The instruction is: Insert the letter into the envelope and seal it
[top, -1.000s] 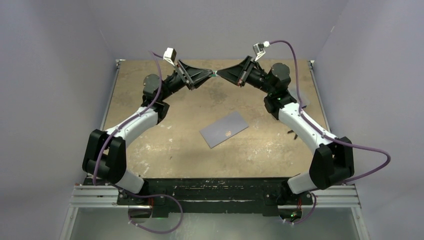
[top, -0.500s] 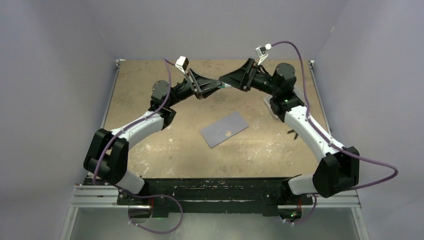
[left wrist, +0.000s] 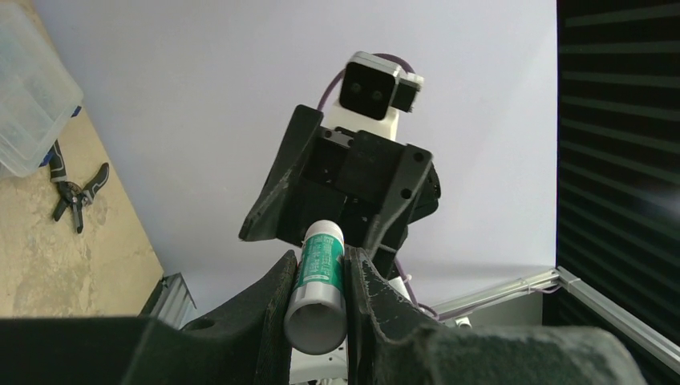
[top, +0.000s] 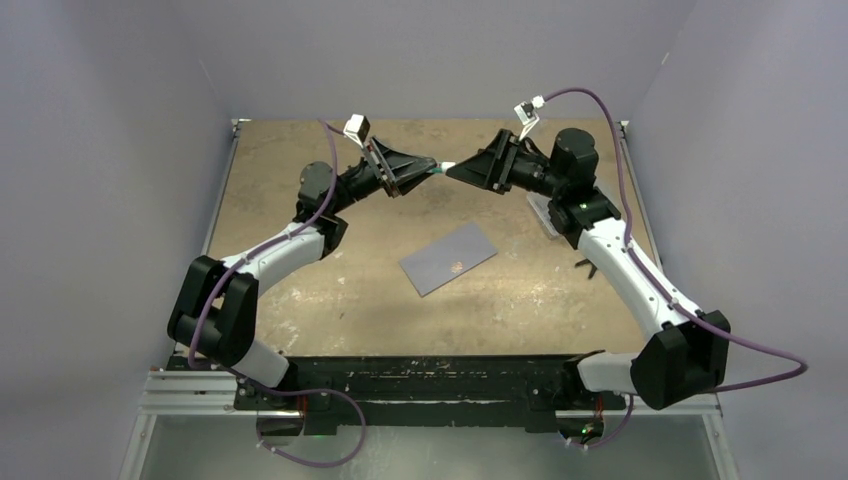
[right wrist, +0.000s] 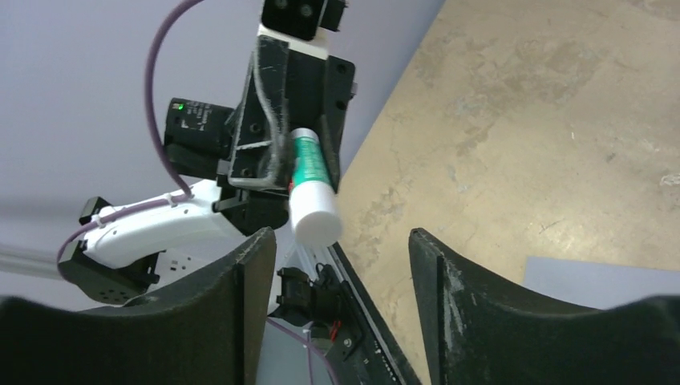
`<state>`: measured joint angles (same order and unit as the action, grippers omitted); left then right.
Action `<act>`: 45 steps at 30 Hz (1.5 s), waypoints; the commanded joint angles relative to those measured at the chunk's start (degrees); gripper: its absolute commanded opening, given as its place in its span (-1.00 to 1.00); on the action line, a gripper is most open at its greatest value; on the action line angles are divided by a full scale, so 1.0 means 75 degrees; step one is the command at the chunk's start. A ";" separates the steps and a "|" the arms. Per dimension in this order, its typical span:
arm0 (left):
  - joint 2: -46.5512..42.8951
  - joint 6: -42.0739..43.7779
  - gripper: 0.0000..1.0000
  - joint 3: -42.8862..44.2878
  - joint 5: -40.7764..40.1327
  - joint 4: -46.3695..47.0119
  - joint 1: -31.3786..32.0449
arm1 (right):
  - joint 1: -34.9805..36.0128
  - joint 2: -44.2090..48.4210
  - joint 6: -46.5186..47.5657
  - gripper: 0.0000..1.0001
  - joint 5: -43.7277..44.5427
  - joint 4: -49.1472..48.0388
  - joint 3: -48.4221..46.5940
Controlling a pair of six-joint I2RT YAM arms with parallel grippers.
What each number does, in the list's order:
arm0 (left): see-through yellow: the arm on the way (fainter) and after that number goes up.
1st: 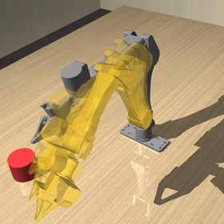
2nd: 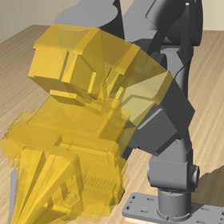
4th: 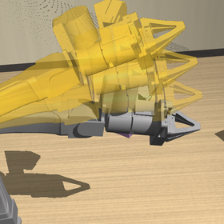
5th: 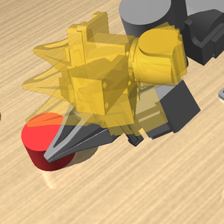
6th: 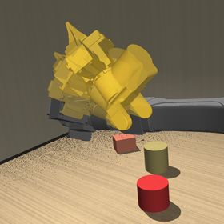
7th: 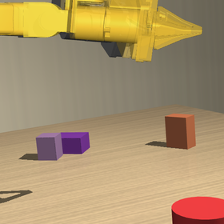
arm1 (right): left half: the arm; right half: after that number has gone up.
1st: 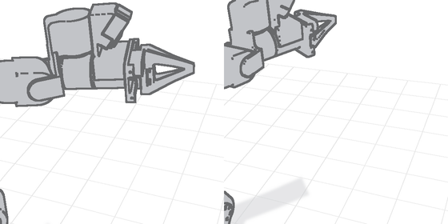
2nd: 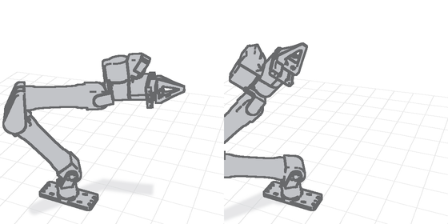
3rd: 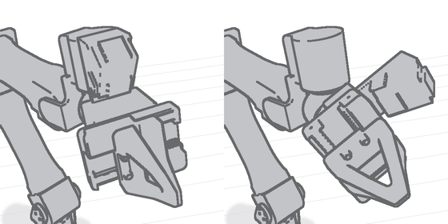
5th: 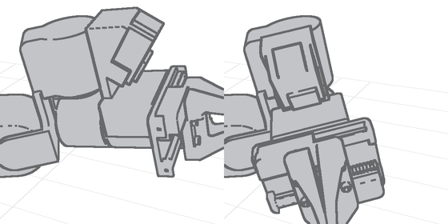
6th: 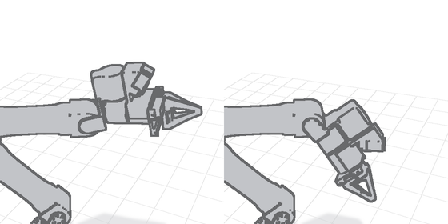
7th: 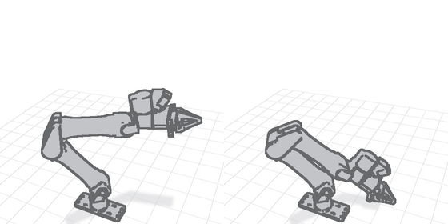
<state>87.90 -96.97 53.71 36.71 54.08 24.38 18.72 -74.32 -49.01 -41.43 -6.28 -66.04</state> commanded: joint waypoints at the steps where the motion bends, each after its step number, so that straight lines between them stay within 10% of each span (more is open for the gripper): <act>1: -0.0223 -0.0273 -1.00 -0.0028 -0.0003 0.0679 -0.0040 | -0.0004 0.0082 -0.0093 0.20 0.0067 -0.0236 -0.0099; 9: -0.0247 -0.0379 -1.00 -0.0110 0.0027 0.0768 -0.0040 | -0.0003 -0.0081 -0.0551 0.07 0.0007 -0.1058 -0.0040; 24: 0.0122 -0.0280 -1.00 0.0106 0.0222 0.1041 0.0354 | 0.0344 -0.0590 -0.0686 -1.00 -0.0150 -0.1208 -0.0006; 45: 0.0744 0.0145 -1.00 0.0789 0.0748 0.0809 0.1105 | 0.1424 -0.1302 -0.1392 -1.00 -0.0060 -0.1817 0.0340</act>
<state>92.88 -97.25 55.02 32.51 57.63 24.88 20.80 -81.03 -57.41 -35.77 -19.81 -64.38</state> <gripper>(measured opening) 0.231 0.231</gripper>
